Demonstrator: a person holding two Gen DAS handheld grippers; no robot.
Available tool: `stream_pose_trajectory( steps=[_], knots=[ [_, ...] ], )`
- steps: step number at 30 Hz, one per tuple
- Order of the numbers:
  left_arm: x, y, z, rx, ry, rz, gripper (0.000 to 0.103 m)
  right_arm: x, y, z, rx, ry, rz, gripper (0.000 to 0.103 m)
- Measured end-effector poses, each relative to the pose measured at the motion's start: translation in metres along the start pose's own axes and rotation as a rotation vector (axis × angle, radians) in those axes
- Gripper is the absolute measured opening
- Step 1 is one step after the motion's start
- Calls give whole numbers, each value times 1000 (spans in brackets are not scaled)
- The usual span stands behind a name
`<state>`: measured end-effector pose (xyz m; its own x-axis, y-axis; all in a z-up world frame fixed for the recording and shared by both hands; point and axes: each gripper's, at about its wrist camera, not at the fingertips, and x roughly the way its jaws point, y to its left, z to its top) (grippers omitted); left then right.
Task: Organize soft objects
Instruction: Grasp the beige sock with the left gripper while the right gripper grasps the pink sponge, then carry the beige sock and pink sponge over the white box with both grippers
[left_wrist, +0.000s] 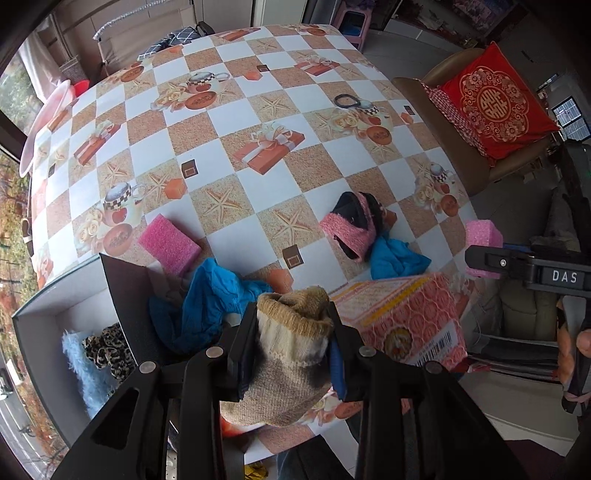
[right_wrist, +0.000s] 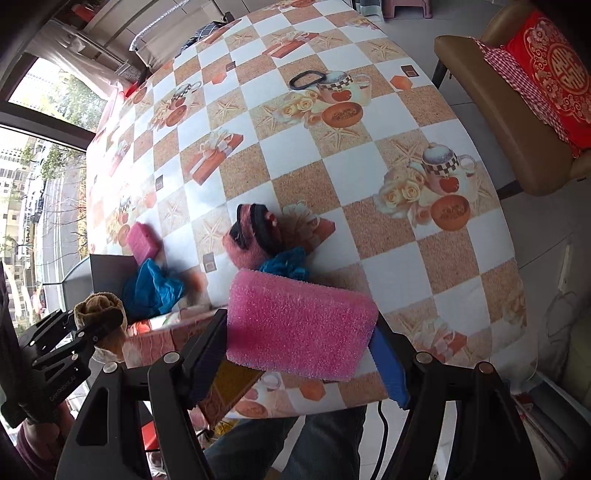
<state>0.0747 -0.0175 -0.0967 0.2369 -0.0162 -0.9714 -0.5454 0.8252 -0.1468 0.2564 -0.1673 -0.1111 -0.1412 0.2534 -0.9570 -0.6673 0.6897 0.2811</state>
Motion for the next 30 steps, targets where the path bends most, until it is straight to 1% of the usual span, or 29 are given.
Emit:
stream_pose_trajectory(
  steps=[8, 11, 16, 20, 30],
  knots=[
    [-14, -4, -44, 44, 21, -42, 36, -11, 25, -52, -68, 9, -10, 74],
    [-17, -1, -58, 43, 30, -52, 36, -12, 38, -69, -95, 21, -8, 74],
    [-25, 6, -74, 37, 17, -62, 36, -8, 61, -91, -156, 58, -6, 74],
    [-33, 17, -81, 25, -7, -64, 36, -4, 83, -102, -214, 81, 3, 74],
    [-51, 58, -100, -57, -56, -57, 36, -2, 143, -114, -382, 83, -7, 74]
  ],
)
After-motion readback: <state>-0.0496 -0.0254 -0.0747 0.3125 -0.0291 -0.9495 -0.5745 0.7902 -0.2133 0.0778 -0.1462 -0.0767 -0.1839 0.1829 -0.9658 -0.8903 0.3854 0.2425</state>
